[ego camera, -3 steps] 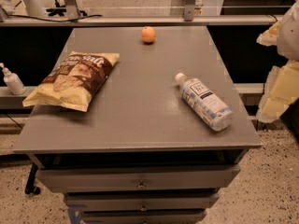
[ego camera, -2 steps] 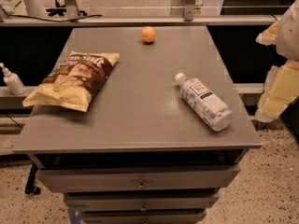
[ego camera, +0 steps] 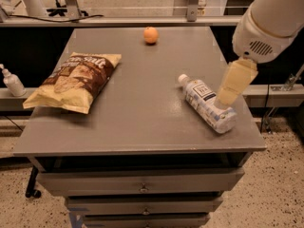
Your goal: Place blue plastic bottle upright
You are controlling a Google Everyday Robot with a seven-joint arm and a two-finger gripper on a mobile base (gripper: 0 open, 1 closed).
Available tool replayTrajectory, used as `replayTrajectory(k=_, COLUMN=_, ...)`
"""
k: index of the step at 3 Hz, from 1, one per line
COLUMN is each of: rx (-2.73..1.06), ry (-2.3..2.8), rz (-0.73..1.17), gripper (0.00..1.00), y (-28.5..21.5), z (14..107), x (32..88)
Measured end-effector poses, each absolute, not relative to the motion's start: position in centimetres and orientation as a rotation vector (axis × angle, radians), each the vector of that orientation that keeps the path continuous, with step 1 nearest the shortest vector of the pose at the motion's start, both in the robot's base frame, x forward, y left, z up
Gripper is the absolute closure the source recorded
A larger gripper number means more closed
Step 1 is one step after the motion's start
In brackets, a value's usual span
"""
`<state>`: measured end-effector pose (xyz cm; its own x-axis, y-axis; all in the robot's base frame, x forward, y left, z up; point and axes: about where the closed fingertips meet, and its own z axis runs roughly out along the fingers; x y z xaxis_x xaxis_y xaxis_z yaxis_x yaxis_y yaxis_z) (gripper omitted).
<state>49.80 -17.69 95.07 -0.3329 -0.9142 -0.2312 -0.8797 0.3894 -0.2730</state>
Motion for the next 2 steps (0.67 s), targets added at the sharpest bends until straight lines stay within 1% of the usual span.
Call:
replayTrajectory(k=1, rx=-1.404, ry=2.41, rz=-0.064, gripper=0.0, y=-16.0, z=92.8, x=52.6)
replayTrajectory(k=2, rx=-1.272, ry=2.494, rz=0.047, gripper=0.0, y=-14.5, z=90.7, x=53.9)
